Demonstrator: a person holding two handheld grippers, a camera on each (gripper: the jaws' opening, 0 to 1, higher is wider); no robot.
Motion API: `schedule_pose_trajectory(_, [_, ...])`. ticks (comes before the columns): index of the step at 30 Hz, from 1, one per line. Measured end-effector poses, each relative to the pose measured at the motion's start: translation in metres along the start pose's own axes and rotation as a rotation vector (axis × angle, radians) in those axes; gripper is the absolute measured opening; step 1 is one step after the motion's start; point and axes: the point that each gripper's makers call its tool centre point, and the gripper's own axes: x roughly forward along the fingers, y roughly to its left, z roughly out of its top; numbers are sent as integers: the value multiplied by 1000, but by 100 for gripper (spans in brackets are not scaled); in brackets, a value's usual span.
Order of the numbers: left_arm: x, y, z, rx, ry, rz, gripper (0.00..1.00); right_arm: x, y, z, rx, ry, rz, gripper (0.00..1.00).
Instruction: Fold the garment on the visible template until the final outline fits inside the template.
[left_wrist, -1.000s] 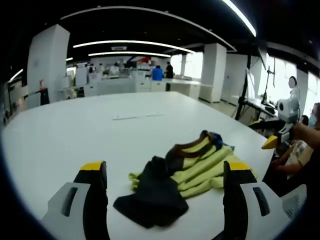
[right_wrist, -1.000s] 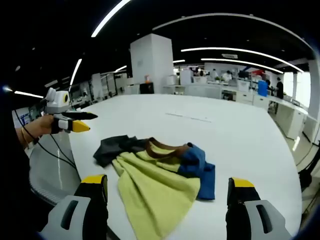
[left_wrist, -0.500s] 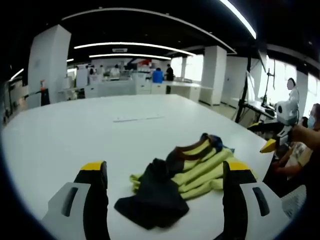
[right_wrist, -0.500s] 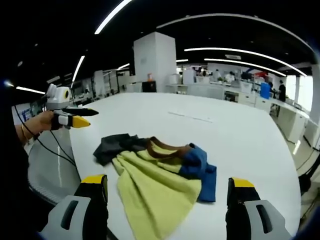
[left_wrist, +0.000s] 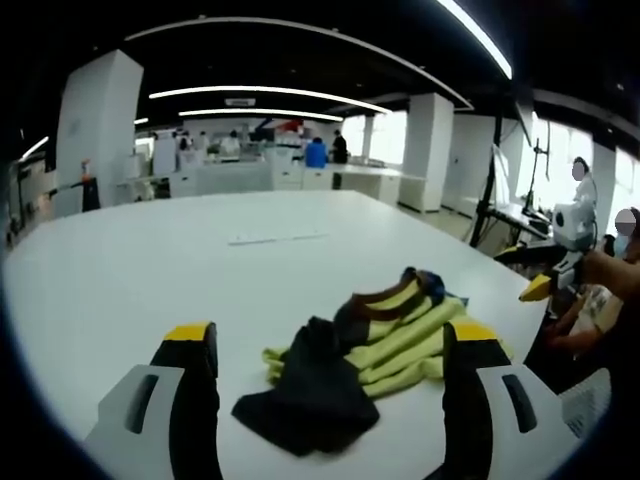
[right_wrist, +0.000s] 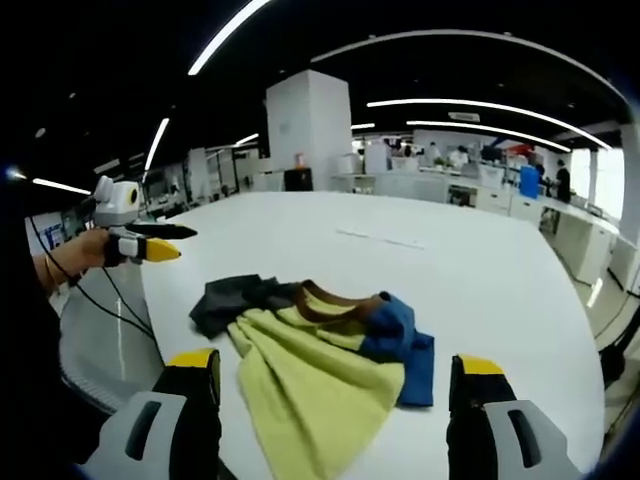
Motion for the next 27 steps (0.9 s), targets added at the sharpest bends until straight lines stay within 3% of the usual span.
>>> schedule_pose_trajectory(10, [-4,-3,3,2,7,-32,88,-5,3,5,8,-5,3,91])
schedule_pose_trajectory(20, [-6,-2,14,20,15,-81,80,-7,9,20,54,-30,10,71])
schedule_pose_trajectory(27, [-6,-1,8,18,41,-130,73,4,7,16,40,2,27,57])
